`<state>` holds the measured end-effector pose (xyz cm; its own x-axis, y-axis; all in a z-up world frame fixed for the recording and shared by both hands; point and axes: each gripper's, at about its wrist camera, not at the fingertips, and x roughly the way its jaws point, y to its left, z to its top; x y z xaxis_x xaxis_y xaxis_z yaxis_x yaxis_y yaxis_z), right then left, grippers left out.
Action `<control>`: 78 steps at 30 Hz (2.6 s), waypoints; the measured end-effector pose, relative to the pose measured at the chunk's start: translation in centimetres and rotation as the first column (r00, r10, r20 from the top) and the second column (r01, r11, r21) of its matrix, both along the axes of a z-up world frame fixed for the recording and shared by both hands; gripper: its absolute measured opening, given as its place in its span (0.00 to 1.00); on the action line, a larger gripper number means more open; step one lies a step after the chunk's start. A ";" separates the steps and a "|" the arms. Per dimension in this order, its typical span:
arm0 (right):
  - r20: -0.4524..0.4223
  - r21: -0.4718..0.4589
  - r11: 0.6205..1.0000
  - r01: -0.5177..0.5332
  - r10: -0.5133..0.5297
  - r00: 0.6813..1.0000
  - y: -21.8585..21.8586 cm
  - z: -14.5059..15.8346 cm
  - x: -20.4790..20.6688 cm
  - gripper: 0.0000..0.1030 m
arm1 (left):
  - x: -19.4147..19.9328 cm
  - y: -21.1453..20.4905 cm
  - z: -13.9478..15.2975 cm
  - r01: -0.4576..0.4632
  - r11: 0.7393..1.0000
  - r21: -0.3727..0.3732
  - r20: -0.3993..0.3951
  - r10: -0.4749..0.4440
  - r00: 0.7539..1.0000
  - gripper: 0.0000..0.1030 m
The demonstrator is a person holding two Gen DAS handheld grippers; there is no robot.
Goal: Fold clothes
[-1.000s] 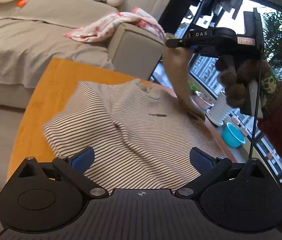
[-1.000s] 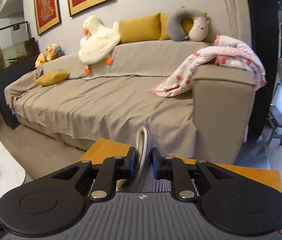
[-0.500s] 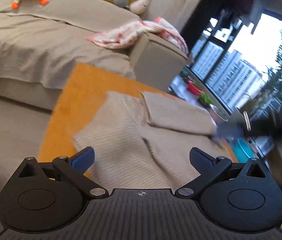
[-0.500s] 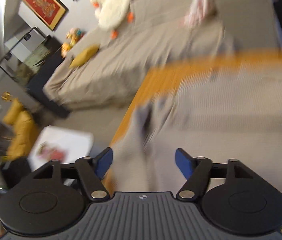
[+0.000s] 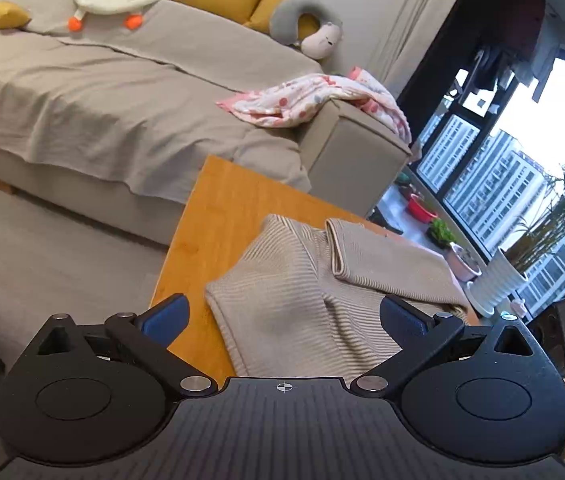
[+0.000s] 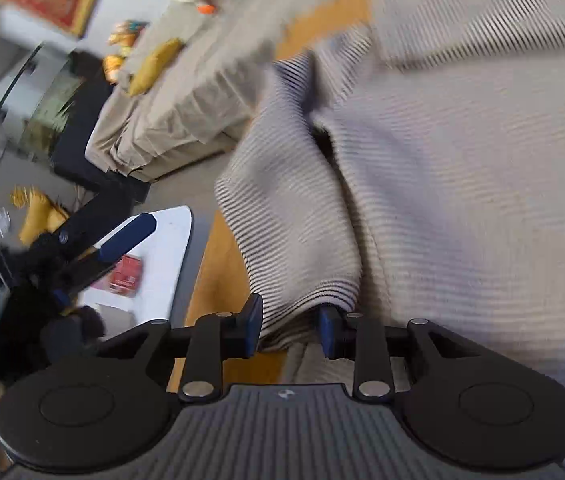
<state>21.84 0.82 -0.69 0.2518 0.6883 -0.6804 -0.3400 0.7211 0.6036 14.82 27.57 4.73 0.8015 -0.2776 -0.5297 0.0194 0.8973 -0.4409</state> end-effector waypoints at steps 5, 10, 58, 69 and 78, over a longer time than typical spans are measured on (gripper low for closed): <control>0.325 -0.093 0.995 -0.045 0.073 0.943 0.8 4.7 0.3 0.04 | 0.7 -0.4 0.3 0.009 1.000 0.005 0.003 -0.009 1.000 1.00; 0.591 -0.075 0.993 0.089 -0.027 0.806 -3.6 13.3 4.6 0.03 | 1.8 -1.6 0.2 0.042 0.999 0.006 -0.003 -0.042 0.999 1.00; 0.575 -0.441 0.892 -0.096 0.363 0.733 -10.6 2.5 -18.0 1.00 | -7.9 -14.1 -2.7 0.263 0.875 0.405 -0.023 -0.278 0.960 1.00; 0.718 -0.615 0.769 0.177 0.453 0.528 -5.8 1.1 -18.8 1.00 | -12.4 -16.2 -2.1 0.407 0.775 0.483 -0.045 -0.442 0.896 1.00; 0.824 -0.487 0.776 0.401 0.256 0.506 -9.8 5.0 -16.6 1.00 | -7.6 -15.3 -3.1 0.185 0.820 0.542 -0.013 -0.212 0.977 1.00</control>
